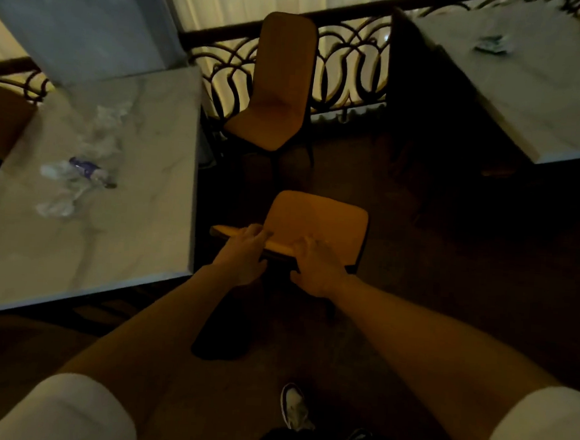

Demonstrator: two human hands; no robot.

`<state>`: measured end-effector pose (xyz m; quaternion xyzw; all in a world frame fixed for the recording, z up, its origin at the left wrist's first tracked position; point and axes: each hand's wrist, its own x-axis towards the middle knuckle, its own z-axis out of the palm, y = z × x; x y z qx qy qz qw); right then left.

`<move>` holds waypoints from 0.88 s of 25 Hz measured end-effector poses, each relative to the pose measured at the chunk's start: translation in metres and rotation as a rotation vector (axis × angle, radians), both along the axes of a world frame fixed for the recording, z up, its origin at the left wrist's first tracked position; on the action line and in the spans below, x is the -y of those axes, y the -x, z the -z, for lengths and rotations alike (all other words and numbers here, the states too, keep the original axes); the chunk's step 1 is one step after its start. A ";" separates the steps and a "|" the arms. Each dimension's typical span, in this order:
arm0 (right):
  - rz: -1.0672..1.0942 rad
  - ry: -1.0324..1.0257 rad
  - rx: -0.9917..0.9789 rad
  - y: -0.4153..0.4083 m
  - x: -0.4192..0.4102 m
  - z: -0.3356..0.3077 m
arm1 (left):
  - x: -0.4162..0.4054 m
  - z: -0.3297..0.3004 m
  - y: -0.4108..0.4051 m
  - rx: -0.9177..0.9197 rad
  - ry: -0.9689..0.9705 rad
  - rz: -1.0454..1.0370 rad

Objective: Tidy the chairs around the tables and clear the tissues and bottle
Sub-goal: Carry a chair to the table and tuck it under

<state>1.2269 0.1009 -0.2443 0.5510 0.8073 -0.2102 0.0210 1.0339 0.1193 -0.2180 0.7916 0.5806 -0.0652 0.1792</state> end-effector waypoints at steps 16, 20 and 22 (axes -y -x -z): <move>0.170 0.078 0.059 0.028 -0.037 0.059 | -0.100 0.067 0.016 -0.338 0.256 0.372; 0.150 0.070 0.071 0.027 -0.038 0.063 | -0.092 0.067 0.013 -0.363 0.226 0.306; 0.144 0.059 0.074 0.026 -0.037 0.065 | -0.088 0.068 0.011 -0.345 0.205 0.279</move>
